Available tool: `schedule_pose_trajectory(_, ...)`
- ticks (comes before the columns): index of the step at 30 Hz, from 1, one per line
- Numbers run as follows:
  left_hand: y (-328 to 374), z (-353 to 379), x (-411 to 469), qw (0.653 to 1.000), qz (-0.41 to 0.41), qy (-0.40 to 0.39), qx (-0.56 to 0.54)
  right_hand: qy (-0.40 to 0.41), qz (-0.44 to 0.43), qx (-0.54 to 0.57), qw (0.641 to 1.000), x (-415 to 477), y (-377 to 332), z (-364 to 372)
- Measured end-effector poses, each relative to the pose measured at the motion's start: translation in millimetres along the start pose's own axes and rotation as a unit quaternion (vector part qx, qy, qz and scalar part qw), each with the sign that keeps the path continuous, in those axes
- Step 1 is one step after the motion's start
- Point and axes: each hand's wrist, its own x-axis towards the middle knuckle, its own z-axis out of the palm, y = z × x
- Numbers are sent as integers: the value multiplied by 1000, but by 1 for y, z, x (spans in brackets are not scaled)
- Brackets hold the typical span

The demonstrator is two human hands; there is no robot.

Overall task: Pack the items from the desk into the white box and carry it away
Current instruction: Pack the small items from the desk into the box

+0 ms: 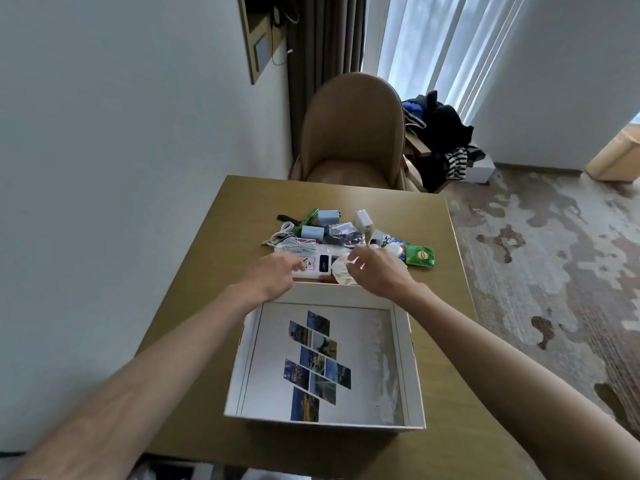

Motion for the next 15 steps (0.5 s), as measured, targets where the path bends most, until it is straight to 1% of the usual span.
schedule_pose_trajectory(3,-3,5,29,992,-39,-65,-103,-23,70,0,997,25,13,8)
schedule_pose_trajectory(5,-4,9,50,984,-48,-98,-144,-51,95,-18,994,43,23,15)
schedule_pose_trajectory(8,-14,19,73,974,-52,-163,-146,-98,106,-61,988,72,33,24)
schedule_pose_trajectory(12,-39,31,97,966,-55,-200,-155,-160,136,-107,972,97,39,47)
schedule_pose_trajectory(13,-44,34,103,966,-47,-204,-152,-160,142,-99,972,100,39,54)
schedule_pose_trajectory(15,-49,38,112,967,-25,-208,-145,-124,142,-71,980,102,42,64)
